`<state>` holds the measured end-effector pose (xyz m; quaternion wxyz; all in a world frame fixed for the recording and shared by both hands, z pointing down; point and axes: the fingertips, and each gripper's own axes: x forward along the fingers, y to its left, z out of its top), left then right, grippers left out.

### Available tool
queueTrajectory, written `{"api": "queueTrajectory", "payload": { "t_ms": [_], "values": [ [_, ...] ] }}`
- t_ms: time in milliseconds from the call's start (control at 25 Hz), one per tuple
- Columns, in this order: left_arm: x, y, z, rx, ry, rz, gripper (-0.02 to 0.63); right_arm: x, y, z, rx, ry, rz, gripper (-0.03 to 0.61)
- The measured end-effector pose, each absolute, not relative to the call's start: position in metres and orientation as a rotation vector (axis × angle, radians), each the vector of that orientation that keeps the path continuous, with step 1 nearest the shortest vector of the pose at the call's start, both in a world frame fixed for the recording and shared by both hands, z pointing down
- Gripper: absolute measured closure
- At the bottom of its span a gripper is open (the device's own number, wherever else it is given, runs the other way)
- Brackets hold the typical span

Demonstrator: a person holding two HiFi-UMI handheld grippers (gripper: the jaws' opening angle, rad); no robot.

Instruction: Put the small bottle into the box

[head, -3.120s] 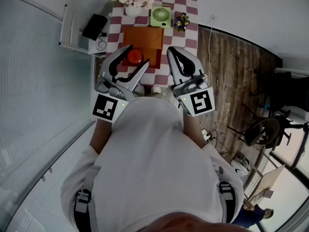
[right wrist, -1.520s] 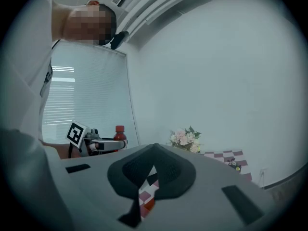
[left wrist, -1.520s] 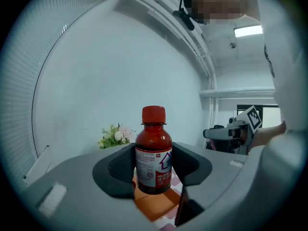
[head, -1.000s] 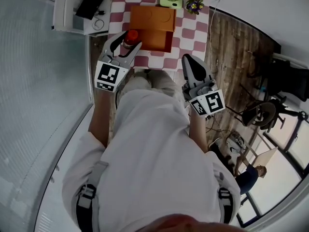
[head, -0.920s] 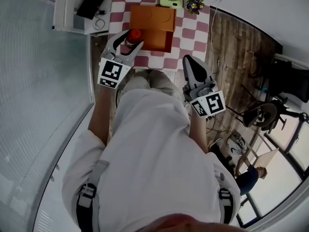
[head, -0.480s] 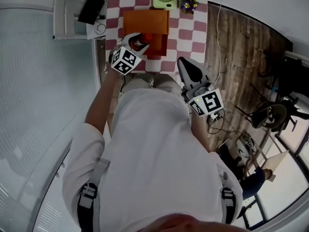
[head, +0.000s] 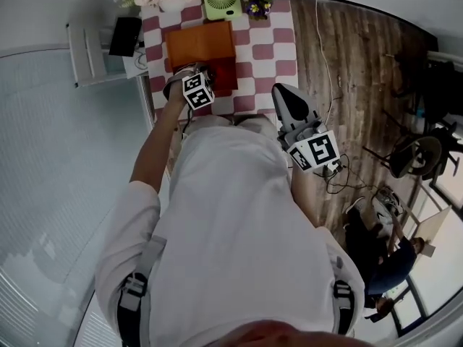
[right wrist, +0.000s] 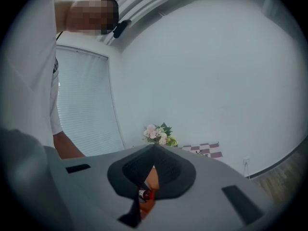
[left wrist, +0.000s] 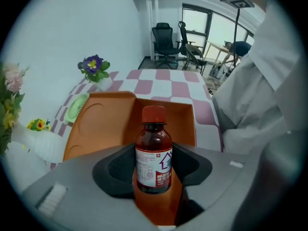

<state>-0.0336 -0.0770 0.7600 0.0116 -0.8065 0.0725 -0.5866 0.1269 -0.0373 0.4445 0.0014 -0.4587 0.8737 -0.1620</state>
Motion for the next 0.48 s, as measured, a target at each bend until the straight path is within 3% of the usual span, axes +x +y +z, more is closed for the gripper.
{"api": "queueTrajectory", "payload": {
  "t_ms": [480],
  "values": [
    [-0.042, -0.071, 0.815, -2.235, 0.052, -2.156, 0.393, 0.149, -0.021, 0.448, -1.571, 2.665, -0.528, 0.577]
  ]
}}
